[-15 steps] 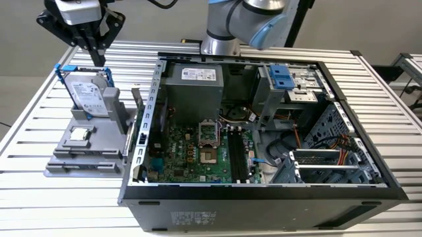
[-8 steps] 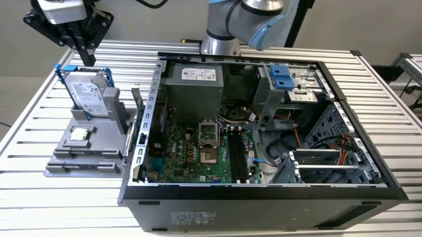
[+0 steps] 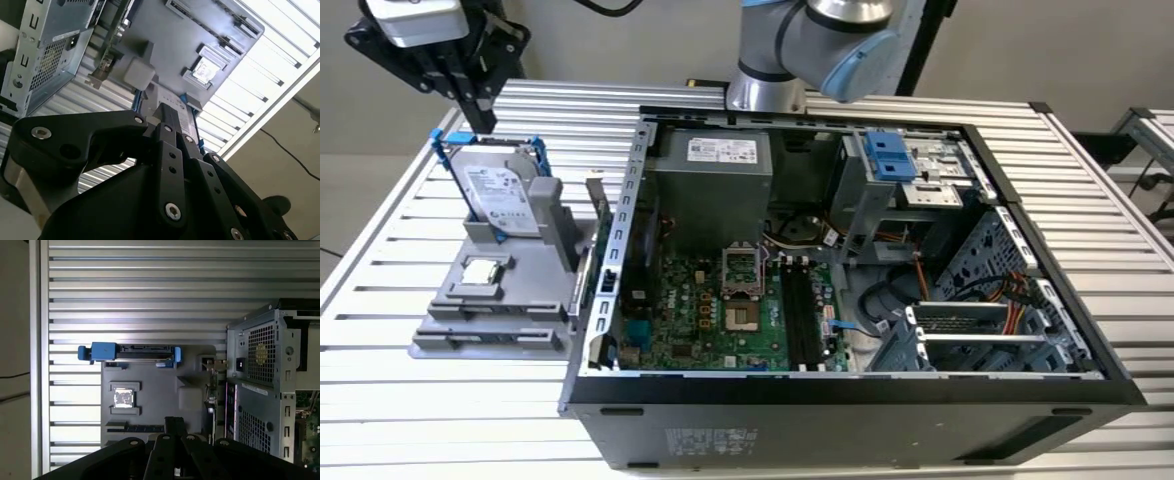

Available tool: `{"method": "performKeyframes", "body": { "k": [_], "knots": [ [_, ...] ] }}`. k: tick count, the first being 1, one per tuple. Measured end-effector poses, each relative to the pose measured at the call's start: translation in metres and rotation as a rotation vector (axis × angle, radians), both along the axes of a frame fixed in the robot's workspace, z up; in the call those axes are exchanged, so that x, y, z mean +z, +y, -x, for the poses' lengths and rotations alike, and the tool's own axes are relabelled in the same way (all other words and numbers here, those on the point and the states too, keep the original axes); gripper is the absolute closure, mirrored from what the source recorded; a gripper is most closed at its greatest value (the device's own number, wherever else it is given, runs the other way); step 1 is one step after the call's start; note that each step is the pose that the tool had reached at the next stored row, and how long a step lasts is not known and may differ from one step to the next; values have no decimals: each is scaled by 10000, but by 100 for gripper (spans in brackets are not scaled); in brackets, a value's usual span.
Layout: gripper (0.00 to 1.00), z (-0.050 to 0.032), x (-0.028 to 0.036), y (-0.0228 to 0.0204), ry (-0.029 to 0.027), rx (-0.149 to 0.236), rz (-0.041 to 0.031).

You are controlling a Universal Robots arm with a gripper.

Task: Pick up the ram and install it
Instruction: 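Reach for the ram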

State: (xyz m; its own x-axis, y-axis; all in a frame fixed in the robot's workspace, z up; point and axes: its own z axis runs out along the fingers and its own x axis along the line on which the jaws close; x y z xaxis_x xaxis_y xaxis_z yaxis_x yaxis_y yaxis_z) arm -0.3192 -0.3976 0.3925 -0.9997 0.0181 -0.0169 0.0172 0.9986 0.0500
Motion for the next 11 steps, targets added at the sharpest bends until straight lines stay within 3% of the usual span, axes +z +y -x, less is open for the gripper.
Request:
{"method": "performKeyframes", "body": {
  "k": [11],
  "knots": [
    [100,207,-1,6,0,14,0]
  ]
}}
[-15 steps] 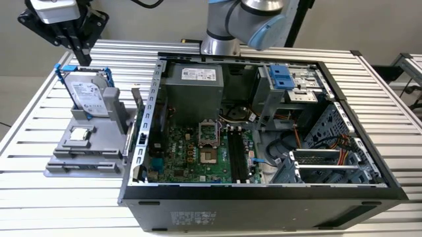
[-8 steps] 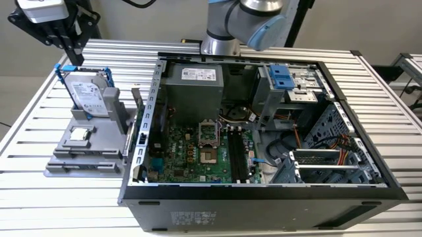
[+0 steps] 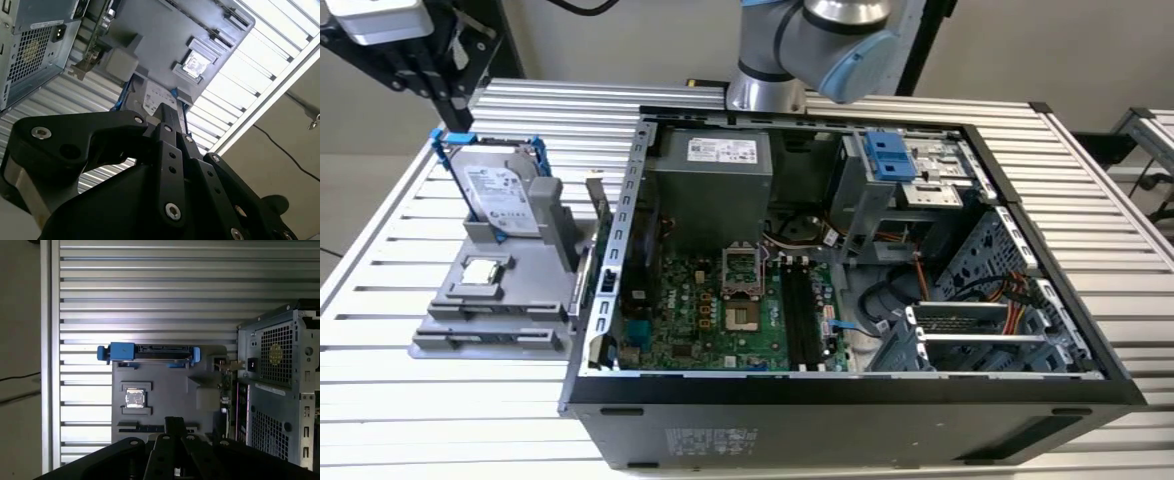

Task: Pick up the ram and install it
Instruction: 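Reach for the ram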

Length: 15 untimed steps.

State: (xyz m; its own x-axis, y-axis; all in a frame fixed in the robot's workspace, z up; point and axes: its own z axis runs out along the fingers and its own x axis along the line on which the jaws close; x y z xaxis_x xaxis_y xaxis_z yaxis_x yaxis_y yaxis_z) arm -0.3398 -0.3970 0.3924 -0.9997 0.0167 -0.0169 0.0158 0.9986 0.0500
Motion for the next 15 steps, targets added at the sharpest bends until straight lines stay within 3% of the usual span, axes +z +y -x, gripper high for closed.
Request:
{"method": "performKeyframes", "body": {
  "k": [9,15],
  "knots": [
    [100,35,0,-1,1,2,0],
    [100,45,0,-67,0,3,0]
  ]
}}
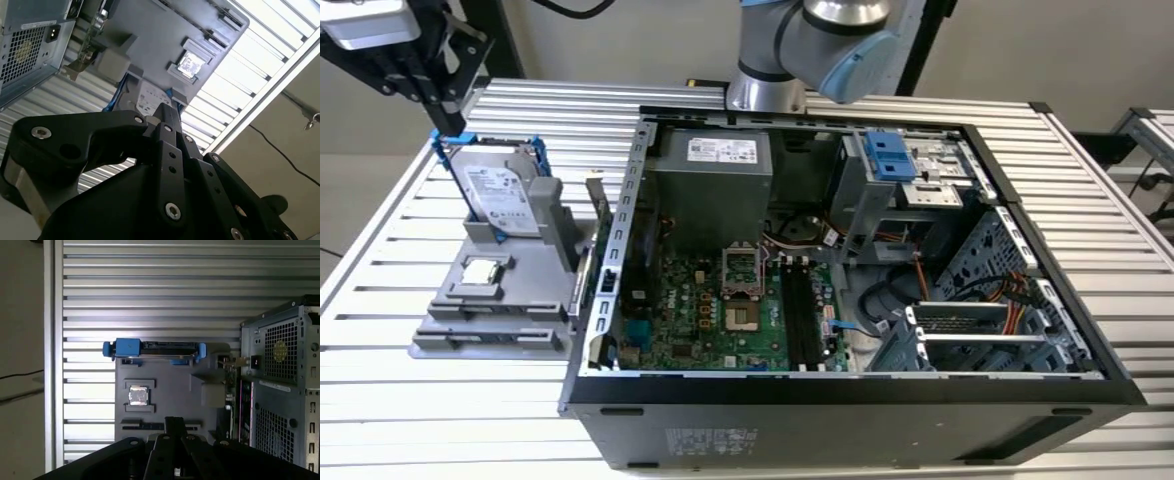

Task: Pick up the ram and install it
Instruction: 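Reach for the ram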

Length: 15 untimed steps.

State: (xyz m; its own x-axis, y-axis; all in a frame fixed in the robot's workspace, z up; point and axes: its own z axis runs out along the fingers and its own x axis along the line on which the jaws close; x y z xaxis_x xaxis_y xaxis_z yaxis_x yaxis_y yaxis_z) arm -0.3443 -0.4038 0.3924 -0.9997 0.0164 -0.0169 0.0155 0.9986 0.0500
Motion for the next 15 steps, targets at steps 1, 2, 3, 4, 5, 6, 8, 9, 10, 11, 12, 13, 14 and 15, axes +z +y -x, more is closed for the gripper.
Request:
{"method": "performKeyframes", "body": {
  "k": [1,2,3,4,5,6,8,9,10,11,12,13,14,15],
  "knots": [
    [100,4,0,-15,1,-1,1],
    [100,7,0,-30,0,0,0],
    [100,10,0,-45,0,0,0],
    [100,13,0,-61,-1,0,0],
    [100,15,0,-78,0,0,0],
    [100,15,0,-95,0,0,0],
    [100,15,0,-134,0,0,1],
    [100,15,0,-154,0,0,0],
    [100,15,0,-175,0,1,0],
    [100,16,0,-194,1,0,1],
    [100,16,0,-217,0,-1,0],
    [100,16,0,-237,0,-1,0],
    [100,16,0,-256,0,0,0],
    [100,16,0,-275,0,0,0]
  ]
}}
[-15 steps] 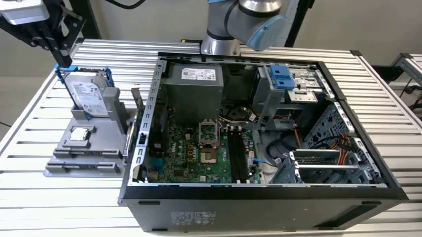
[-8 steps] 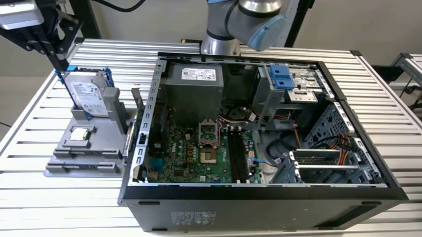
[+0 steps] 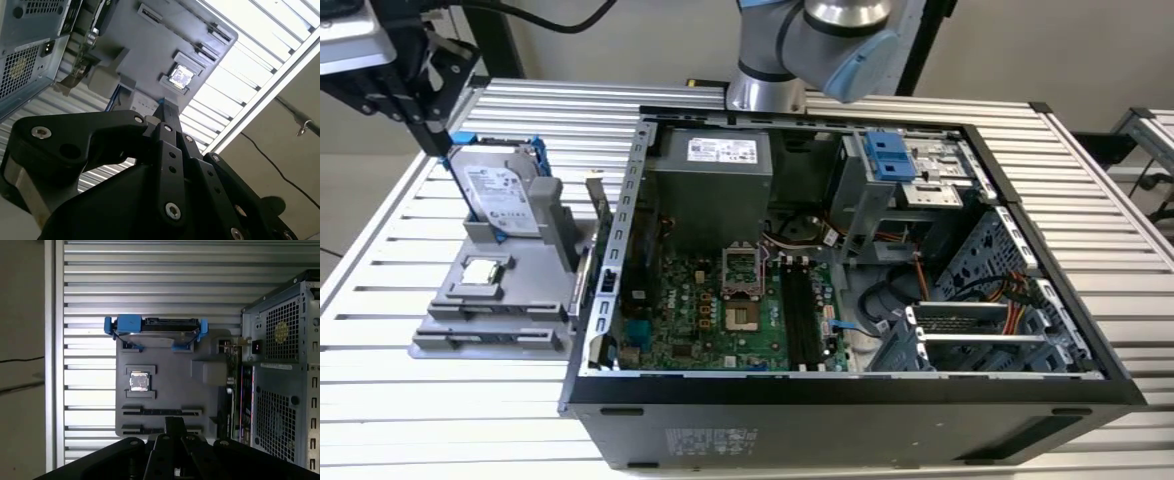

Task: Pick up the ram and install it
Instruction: 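Reach for the ram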

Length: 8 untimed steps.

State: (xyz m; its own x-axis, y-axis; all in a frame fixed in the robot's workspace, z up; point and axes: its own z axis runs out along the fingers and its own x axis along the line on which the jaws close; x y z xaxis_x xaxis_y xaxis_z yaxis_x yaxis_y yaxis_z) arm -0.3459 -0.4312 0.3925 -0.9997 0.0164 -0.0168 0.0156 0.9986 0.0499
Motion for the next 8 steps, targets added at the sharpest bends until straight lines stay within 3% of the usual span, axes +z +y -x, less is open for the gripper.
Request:
{"method": "performKeyframes", "body": {
  "k": [8],
  "knots": [
    [100,0,0,-134,0,1,0]
  ]
}}
